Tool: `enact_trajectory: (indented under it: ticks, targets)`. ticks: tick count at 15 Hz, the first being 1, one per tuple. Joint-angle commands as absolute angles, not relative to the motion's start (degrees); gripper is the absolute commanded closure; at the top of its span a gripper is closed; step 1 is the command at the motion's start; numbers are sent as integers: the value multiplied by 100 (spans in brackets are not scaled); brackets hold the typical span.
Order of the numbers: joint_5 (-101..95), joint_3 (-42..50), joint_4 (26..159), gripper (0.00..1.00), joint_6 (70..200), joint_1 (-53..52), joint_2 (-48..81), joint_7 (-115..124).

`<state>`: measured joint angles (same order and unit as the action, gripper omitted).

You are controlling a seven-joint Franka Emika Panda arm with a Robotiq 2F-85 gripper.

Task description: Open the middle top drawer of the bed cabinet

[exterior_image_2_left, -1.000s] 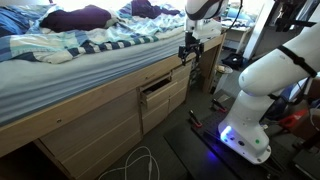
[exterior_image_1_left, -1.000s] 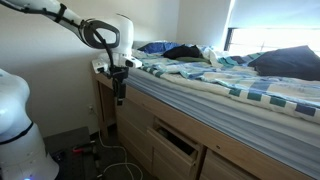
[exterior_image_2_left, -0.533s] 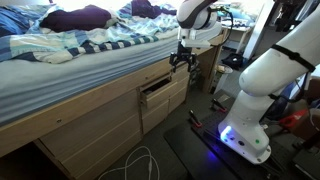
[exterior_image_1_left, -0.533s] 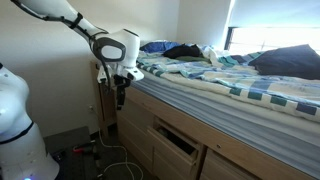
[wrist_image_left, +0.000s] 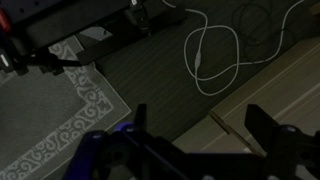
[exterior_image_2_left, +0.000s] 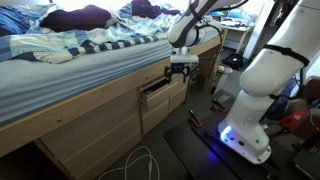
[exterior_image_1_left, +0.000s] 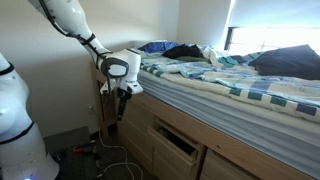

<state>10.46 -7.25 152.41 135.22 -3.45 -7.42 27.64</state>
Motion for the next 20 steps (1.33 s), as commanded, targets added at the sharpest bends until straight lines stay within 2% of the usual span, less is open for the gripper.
enact_trajectory:
  ticks: [1,9,13,20]
  targets:
    - [722,-818,15090,0,13730,-362,-250,3640]
    - [1048,-690,15068,0,13885,-397,-156,3688]
    - [1984,-618,15093,0,14676,-389,245,3815]
    - [2127,-302,15072,0,15925,-427,1422,4484]
